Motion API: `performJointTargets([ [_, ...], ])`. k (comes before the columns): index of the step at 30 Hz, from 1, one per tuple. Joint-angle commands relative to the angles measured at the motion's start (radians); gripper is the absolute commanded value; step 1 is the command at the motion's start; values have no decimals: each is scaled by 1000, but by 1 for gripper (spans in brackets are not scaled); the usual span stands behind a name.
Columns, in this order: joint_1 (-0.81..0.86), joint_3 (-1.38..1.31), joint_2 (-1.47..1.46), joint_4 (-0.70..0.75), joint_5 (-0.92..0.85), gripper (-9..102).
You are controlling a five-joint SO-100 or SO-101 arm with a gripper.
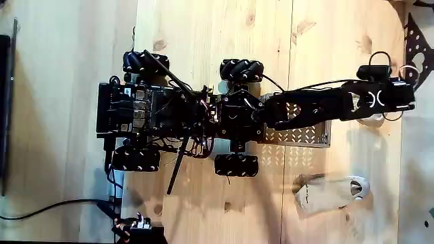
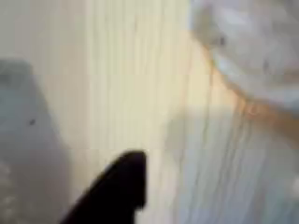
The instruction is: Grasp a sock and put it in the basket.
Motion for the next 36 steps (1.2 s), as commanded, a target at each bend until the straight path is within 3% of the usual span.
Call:
performJointTargets([
  [1, -11, -25, -29, -25, -63, 39],
  [13, -43, -206, -227, -199, -126, 39],
  [23, -51, -334, -428, -184, -127, 40],
  [32, -18, -368, -457, -279, -130, 38],
  [33, -17, -376, -465, -295, -149, 27],
  [34, -12, -377, -466, -319, -153, 3],
  [36, -5, -379, -471, -324, -175, 0],
])
